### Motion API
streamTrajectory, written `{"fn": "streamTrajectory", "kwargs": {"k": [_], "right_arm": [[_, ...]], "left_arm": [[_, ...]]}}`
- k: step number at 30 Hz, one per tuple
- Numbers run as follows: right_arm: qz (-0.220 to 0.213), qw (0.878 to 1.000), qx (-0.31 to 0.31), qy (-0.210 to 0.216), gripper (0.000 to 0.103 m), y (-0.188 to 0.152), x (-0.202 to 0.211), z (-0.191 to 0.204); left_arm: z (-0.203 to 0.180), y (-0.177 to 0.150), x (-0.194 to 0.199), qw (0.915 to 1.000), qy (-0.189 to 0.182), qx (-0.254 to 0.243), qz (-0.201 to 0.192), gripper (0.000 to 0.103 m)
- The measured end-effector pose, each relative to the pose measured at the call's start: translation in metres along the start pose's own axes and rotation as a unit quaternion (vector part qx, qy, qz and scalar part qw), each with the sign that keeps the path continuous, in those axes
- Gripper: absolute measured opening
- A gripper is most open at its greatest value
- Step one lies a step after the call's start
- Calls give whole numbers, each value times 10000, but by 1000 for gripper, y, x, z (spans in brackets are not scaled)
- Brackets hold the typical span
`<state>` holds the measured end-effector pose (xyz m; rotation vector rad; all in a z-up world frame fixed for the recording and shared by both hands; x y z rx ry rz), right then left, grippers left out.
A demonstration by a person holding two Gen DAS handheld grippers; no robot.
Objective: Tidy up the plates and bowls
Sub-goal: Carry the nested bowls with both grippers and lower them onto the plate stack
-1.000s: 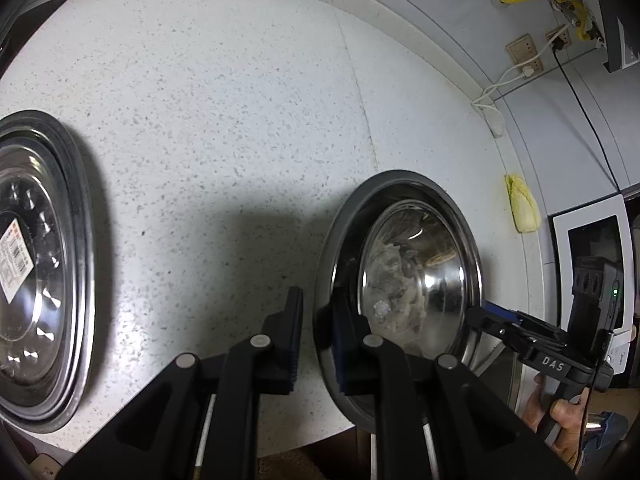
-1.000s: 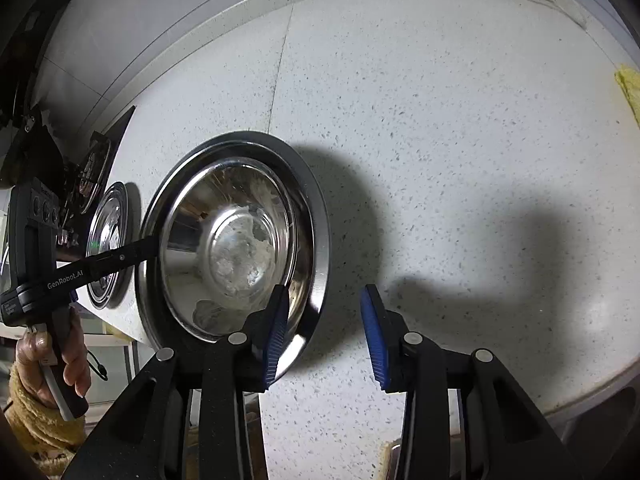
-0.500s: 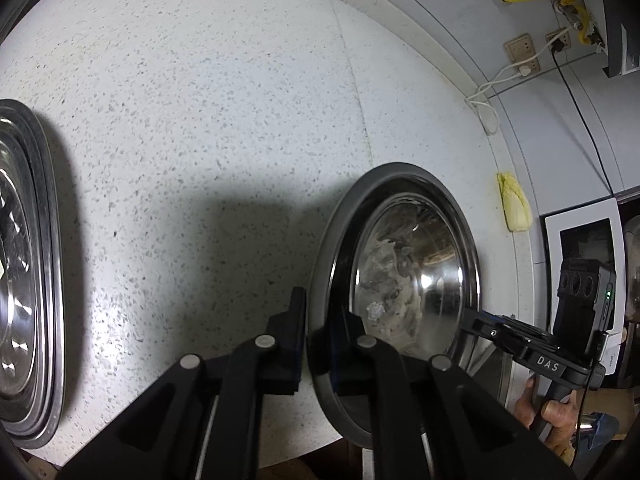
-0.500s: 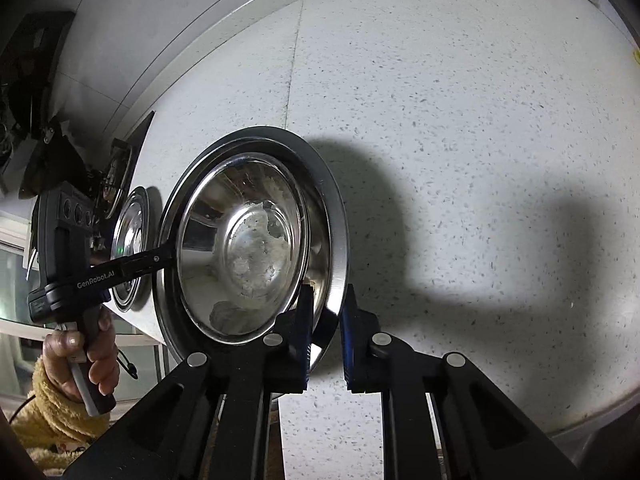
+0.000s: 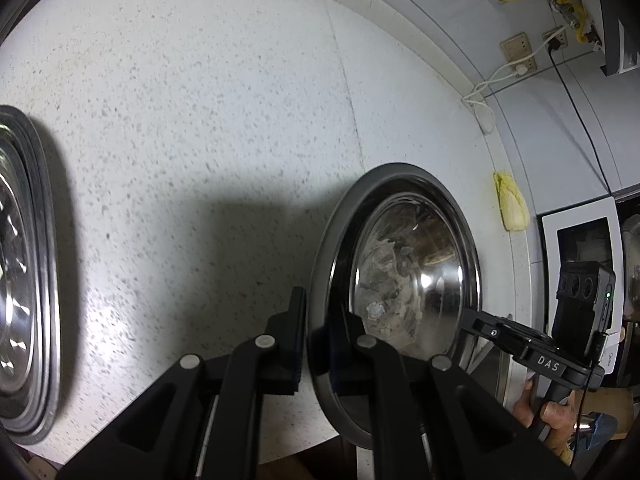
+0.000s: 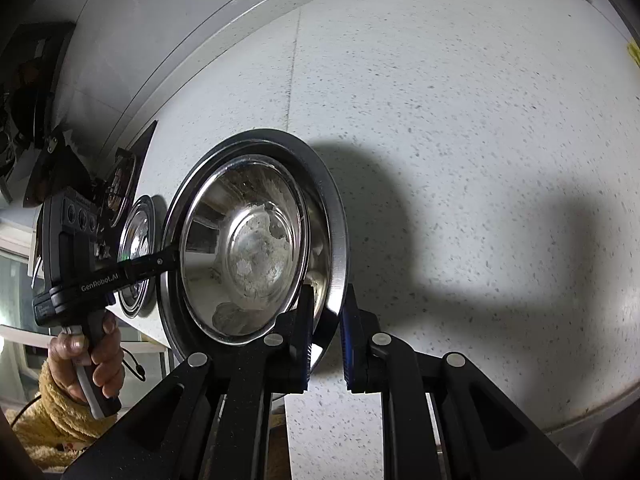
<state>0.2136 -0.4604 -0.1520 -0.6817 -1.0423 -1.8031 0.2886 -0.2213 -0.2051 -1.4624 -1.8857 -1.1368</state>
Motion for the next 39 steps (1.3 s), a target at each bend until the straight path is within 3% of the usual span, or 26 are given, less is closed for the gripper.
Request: {"fn": "streamTrajectory", "kwargs": {"k": [9,13,19,28,34,39], "right_arm": [[-318,9992,-153,-213,12,5,33,-8],[-470,9985,-112,-242,12,11,48,-2],[-567,9983,94,-97,12,20,50,27],[-500,9949,635,602,12,32,17,116],[-165,9884,1016,1118,12,25,-32,188],[142,9838,1250,1274,12,8,-69,229]], "left_arm": [[-27,-5,-7,9998,-171,-29,104,9],[-37,3,5,9994,-321,-76,-53,9],[-23,22,39,9985,-420,-18,-365,9],[50,46,131,9941,-172,238,-1040,10],[120,44,194,9879,245,550,-1428,10],[179,37,224,9836,555,788,-1527,9]]}}
Point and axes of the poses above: each gripper's, at about its wrist camera, not at the fingertips, and x roughly against the way its jaws point, z to its left, y to its top, the point moved 2 cm from there along -x, roughly the way its jaws point, and after that the axes turned 9 degrees about -z, right-handed, at the moved point
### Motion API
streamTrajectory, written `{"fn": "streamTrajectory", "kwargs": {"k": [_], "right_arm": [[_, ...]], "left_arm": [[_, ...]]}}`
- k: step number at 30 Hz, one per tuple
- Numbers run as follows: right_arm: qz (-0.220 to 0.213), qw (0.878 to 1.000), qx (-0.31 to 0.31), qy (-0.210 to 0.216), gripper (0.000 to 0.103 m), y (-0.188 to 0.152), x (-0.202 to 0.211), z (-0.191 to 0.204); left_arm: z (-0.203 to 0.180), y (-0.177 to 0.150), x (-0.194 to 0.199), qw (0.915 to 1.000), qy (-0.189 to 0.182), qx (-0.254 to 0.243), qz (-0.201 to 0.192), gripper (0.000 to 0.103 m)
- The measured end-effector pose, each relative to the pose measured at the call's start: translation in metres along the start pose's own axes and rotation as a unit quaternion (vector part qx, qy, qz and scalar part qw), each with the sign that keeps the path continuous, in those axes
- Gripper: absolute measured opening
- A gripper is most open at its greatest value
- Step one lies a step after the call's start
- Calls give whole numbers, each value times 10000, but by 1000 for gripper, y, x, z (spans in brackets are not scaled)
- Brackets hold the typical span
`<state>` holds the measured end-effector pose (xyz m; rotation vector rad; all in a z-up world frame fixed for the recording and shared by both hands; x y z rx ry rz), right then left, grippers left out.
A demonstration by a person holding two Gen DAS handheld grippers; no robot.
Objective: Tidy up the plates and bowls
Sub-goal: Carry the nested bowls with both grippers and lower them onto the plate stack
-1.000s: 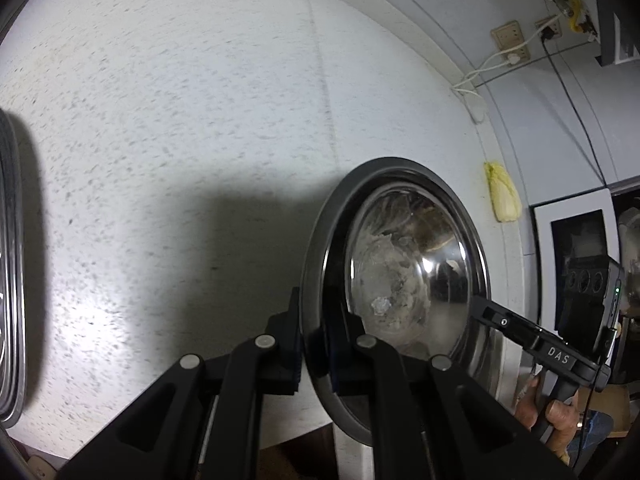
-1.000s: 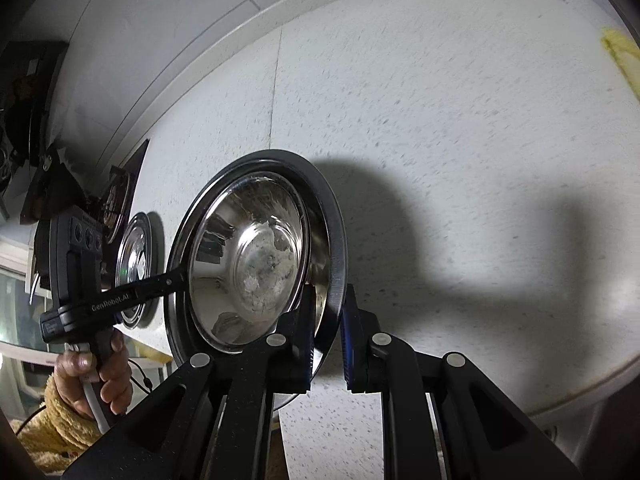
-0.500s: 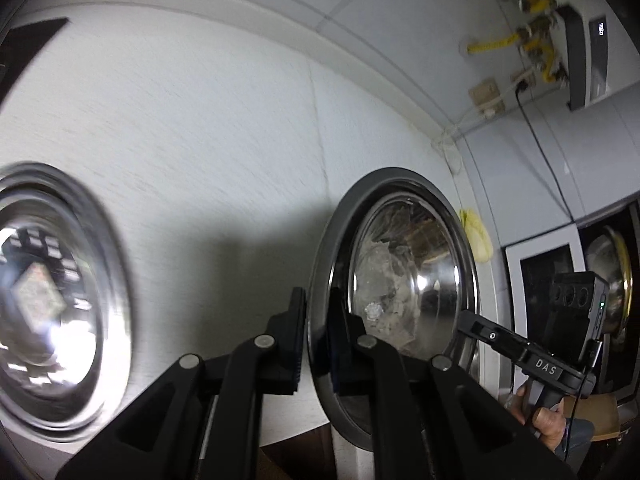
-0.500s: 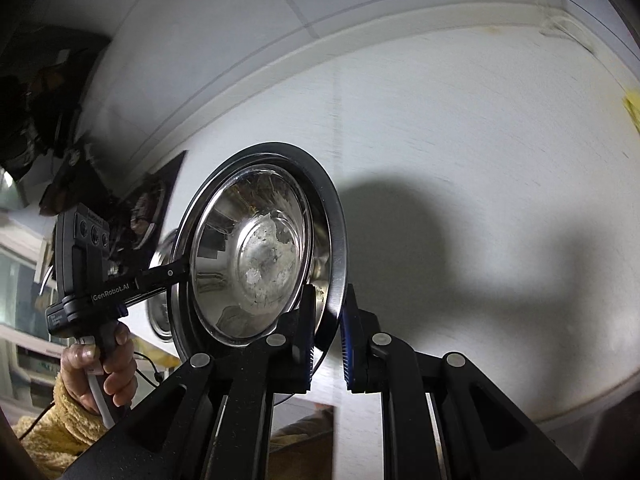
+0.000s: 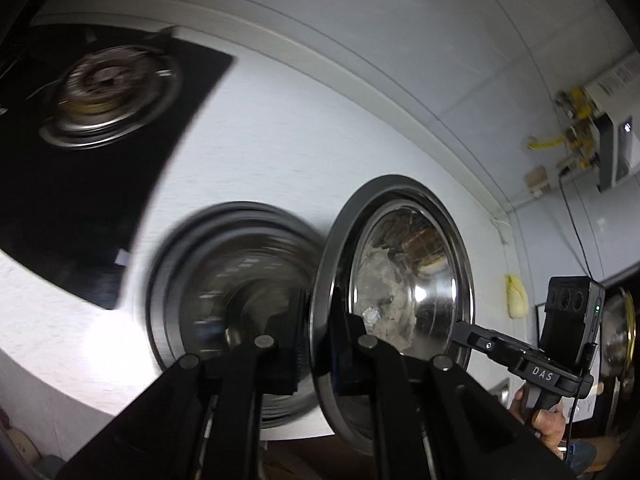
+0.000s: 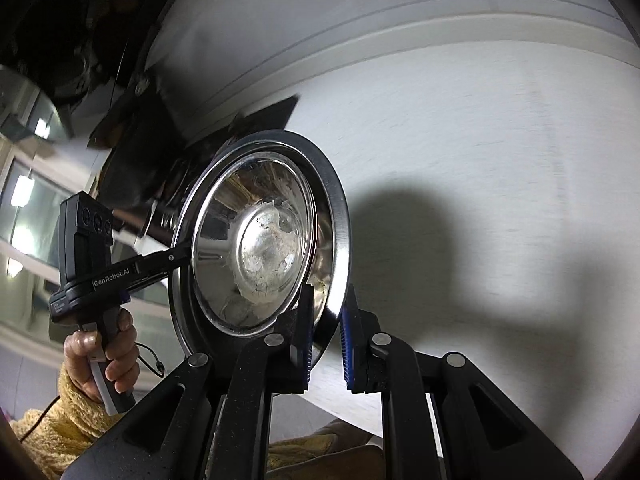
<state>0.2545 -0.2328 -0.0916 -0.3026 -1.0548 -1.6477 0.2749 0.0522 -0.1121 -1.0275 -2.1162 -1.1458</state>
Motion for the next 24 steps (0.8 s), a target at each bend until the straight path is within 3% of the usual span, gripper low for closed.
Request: {"fn": "streamTrajectory", "kwargs": {"k": [5,11,24], "right_arm": [[336,9994,-55,-30,12,-12,-45,9],[529,9983,-203,-162,12,-24,-65,4],[500,9975,-374,-337,12,-32,-71,-2]], "left_arm": [[41,4,-3,9998,151,125,-1,7],[72,-3,-18,9994,169,273,153,7],[82,-6,-36,9995,95,92,272,7]]}}
Point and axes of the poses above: each gripper's, at about its wrist camera, not at the fingertips, and x roughly against the way its jaws point, z to its left, y to its top, the point moved 2 cm from there along -x, roughly the way its jaws point, and after that the axes turned 9 degrees about -z, right-handed, at the moved point
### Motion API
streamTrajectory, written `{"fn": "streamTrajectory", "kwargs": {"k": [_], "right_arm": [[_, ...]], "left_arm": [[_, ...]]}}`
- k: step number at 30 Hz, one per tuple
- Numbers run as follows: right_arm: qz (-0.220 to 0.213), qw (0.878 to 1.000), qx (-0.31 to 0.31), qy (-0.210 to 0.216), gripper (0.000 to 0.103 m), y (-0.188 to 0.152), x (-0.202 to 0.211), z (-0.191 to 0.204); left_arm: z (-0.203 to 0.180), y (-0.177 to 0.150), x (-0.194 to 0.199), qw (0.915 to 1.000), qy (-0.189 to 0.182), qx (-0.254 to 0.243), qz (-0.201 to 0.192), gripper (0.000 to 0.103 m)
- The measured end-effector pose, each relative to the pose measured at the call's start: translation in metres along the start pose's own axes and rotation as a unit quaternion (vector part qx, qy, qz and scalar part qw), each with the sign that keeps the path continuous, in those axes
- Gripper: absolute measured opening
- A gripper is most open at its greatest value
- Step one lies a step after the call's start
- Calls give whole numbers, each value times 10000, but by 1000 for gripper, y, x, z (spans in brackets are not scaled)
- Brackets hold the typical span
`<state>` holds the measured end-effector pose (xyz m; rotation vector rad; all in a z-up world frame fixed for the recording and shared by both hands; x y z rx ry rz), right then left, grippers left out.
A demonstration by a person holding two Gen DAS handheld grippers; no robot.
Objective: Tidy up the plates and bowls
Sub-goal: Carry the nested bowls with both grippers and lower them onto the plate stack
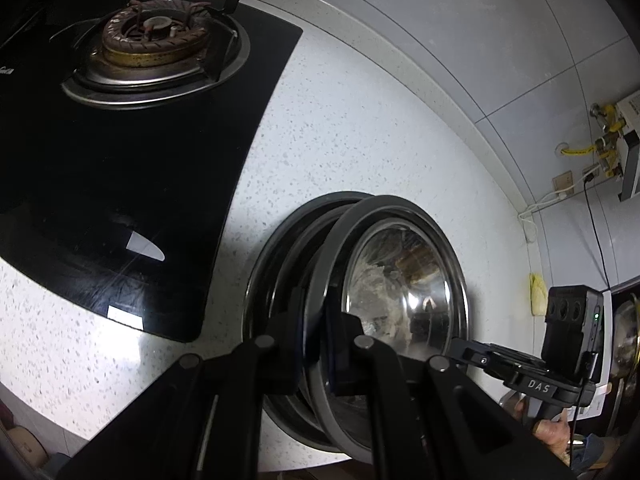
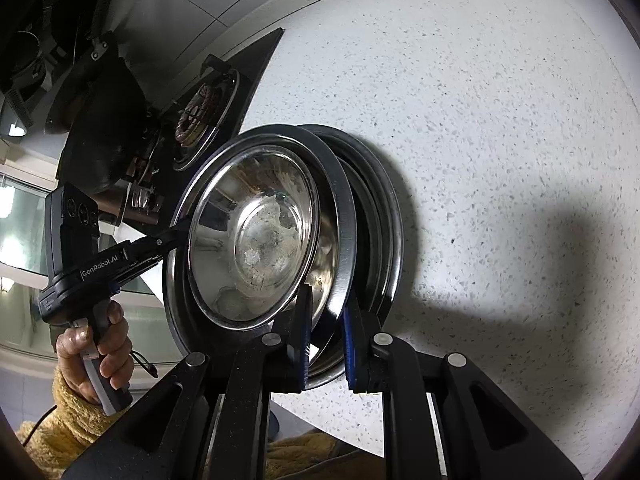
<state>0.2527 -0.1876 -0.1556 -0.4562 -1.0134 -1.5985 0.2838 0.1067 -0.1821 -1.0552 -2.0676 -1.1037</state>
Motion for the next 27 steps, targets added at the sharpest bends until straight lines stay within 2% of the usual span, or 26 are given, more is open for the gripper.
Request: {"fn": "streamTrajectory", "kwargs": {"k": [27], "right_arm": [[-189,9995,-52,-231,12,-1,-5,11]], "left_arm": [[-2,-16,-11,9985,-67,-475,-275,7]]}}
Point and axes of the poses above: each gripper's, at about its wrist camera, not at the fingertips, and x roughly against the way its jaws point, z to its left, y to its top, the point moved 2 cm from there along -x, roughly the way its jaws point, and after that the axes turned 9 degrees about -z, right-handed, at the moved point
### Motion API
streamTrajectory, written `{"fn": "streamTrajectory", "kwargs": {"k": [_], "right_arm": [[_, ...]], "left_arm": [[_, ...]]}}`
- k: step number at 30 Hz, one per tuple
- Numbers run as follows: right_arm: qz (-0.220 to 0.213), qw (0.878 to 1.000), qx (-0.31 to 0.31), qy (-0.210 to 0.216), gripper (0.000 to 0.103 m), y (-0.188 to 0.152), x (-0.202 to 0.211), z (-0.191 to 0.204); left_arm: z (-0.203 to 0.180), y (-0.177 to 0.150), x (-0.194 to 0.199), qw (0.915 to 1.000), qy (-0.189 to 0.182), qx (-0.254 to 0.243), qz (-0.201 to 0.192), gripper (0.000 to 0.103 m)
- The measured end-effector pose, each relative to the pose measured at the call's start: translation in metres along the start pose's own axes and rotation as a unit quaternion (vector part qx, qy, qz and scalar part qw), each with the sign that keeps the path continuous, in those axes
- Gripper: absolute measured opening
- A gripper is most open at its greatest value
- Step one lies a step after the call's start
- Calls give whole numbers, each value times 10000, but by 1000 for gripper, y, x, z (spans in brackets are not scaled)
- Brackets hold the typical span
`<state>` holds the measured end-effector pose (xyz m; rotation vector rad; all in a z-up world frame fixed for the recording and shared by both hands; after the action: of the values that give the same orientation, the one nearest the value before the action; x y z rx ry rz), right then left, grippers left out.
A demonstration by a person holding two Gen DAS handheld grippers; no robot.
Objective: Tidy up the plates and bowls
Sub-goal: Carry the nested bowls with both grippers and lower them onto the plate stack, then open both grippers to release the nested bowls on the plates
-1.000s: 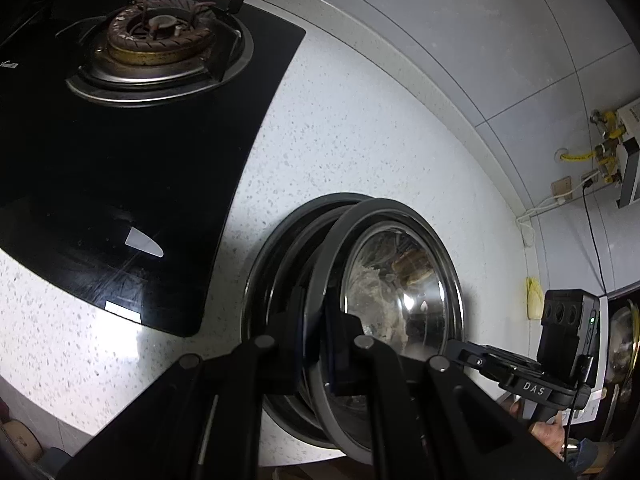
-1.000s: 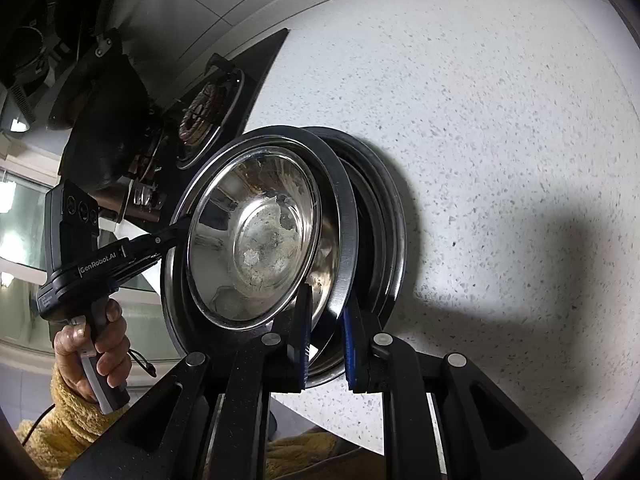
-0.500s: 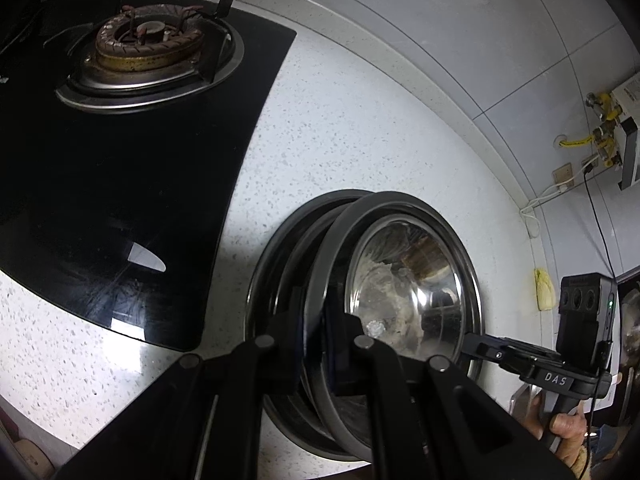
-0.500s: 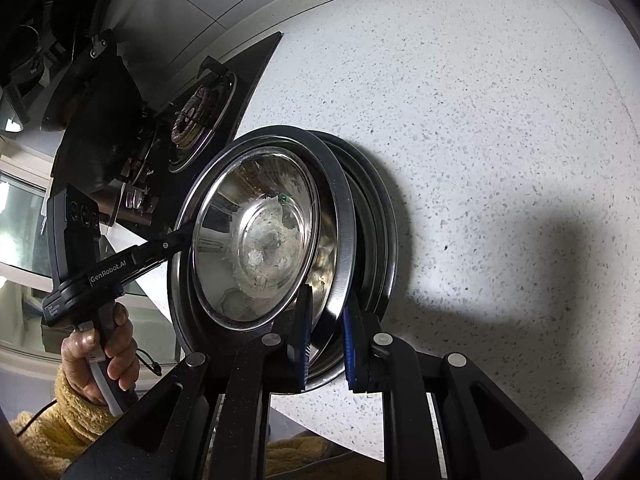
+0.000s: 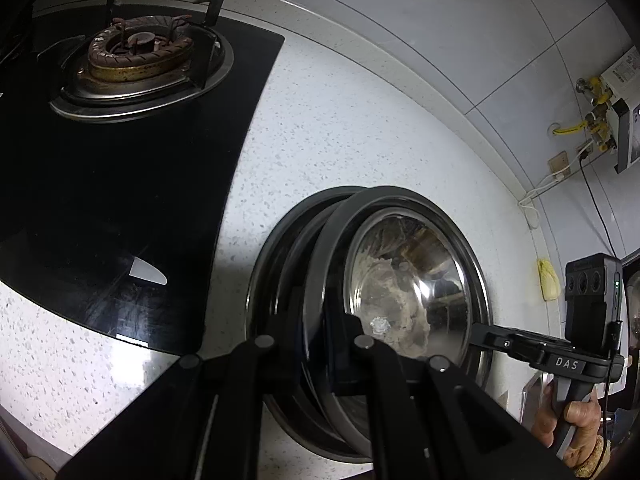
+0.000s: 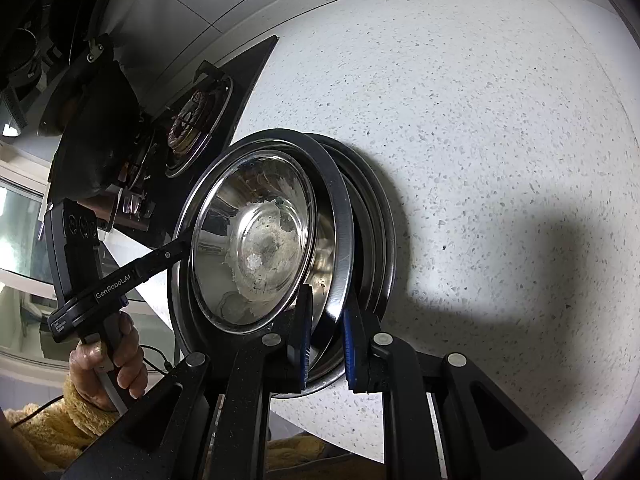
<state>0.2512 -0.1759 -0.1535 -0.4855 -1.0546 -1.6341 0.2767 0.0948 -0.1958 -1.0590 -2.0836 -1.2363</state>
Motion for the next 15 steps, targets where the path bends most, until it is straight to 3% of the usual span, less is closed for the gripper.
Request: {"fn": "streamTrajectory", "kwargs": {"k": [15], "right_arm": [[-104,9999,-61,-94,13,-5,3,3]], "left_arm": [[-2,-1,7,9997,88,-213,-101,11]]}}
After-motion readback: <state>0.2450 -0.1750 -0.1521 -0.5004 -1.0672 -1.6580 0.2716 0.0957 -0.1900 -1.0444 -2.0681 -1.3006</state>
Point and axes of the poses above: each gripper's, at about its wrist camera, not at the fingertips, and x roughly against the way its jaws point, z to its left, y to its top, the point moved 2 cm from there along -x, roughly the way its jaws point, and after that the axes turned 9 degrees about -z, right-handed, at the moved point
